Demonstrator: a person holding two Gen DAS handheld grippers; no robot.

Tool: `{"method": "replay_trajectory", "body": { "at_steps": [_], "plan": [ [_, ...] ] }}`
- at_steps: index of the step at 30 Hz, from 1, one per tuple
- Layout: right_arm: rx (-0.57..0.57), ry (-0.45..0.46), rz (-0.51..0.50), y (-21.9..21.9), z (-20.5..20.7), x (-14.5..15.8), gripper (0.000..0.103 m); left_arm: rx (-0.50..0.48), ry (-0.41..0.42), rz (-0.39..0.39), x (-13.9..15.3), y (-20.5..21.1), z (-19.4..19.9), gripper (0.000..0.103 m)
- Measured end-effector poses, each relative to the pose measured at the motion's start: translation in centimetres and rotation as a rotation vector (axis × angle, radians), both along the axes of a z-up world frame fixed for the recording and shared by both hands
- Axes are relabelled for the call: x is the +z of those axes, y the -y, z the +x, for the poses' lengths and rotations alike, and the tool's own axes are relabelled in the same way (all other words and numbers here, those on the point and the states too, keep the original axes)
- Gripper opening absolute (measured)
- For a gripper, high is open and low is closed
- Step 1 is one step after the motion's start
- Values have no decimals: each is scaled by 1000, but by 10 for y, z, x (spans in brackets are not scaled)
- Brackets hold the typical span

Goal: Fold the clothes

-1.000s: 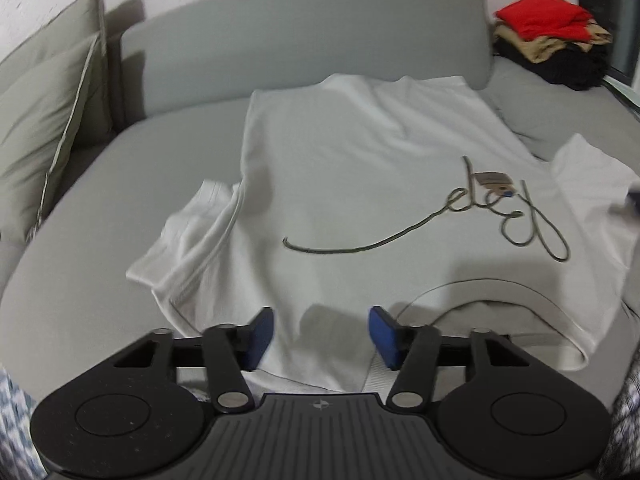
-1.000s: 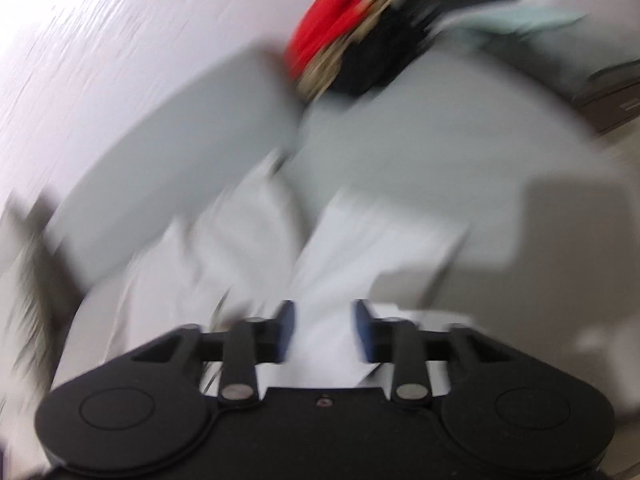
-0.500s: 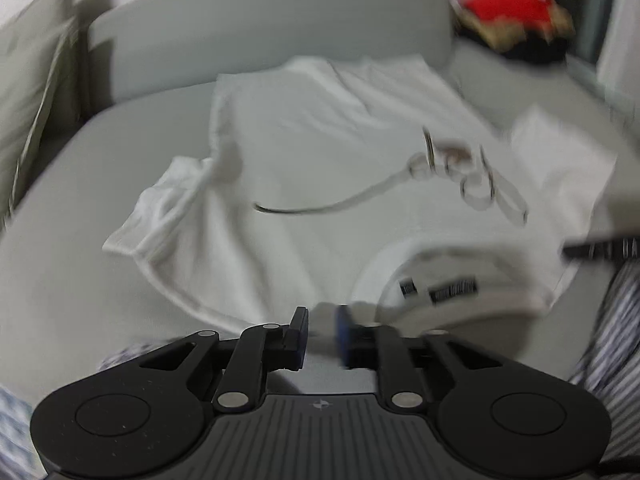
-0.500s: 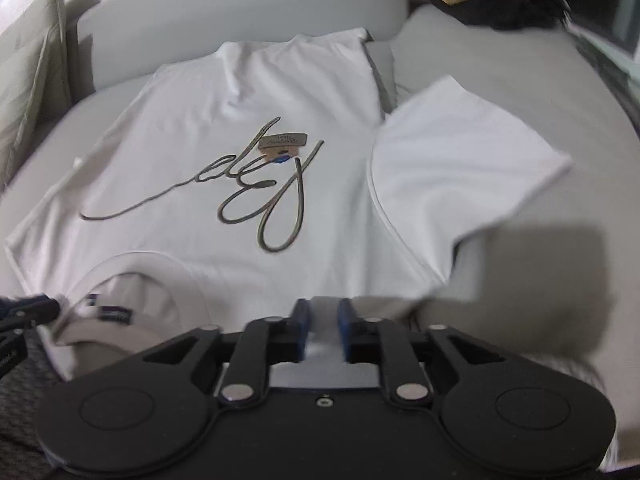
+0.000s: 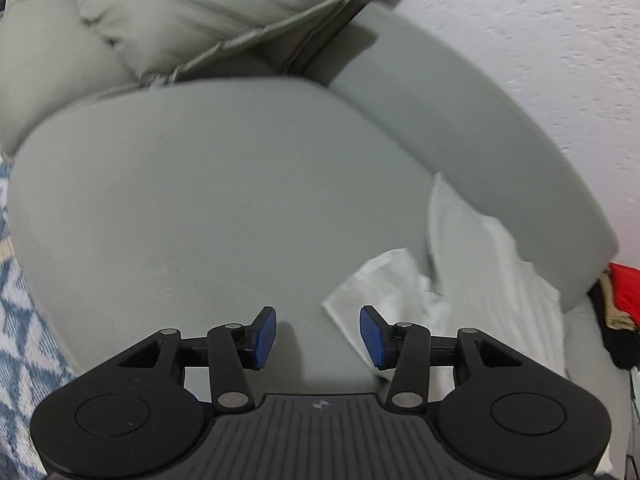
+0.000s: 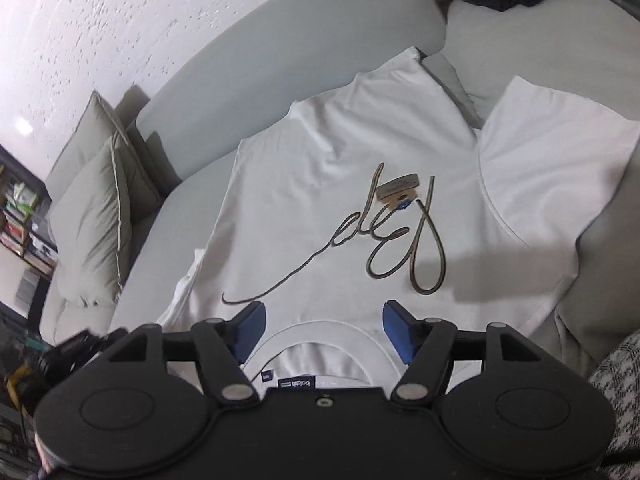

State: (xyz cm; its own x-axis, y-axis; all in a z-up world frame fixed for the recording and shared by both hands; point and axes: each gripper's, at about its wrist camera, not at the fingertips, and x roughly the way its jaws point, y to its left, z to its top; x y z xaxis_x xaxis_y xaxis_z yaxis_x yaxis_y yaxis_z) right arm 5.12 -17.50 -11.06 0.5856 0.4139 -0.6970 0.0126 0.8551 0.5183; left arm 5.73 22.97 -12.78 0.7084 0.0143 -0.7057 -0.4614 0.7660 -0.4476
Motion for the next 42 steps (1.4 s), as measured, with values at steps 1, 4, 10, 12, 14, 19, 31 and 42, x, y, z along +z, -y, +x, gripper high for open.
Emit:
{"method": "replay_trajectory", "body": {
  "at_steps": [1, 4, 10, 12, 14, 19, 31, 42],
  "plan": [
    [-1, -1, -4, -1, 0, 1, 65, -19, -8, -31, -7, -3, 8, 45],
    [-6, -4, -16, -3, -2, 3, 66, -39, -9, -101, -18, -9, 24, 45],
    [-19, -9, -19, 0, -3, 3, 67, -66, -39, -142, -23, -10, 44, 43],
    [-22, -14, -21, -1, -2, 2, 67, -88, -54, -125, -23, -6, 49, 42],
    [-25, -17, -21, -1, -3, 2, 67, -110, -68, -107, -23, -3, 54, 40],
    [-25, -13, -32, -2, -4, 5, 67, -164, -104, -64, -23, 6, 66, 3],
    [-18, -54, -34, -2, -4, -4, 68, -40, -171, 436, -12, 28, 54, 6],
    [-54, -52, 4, 23, -11, -8, 74, -189, -93, 558, 21, 43, 40, 24]
  ]
}}
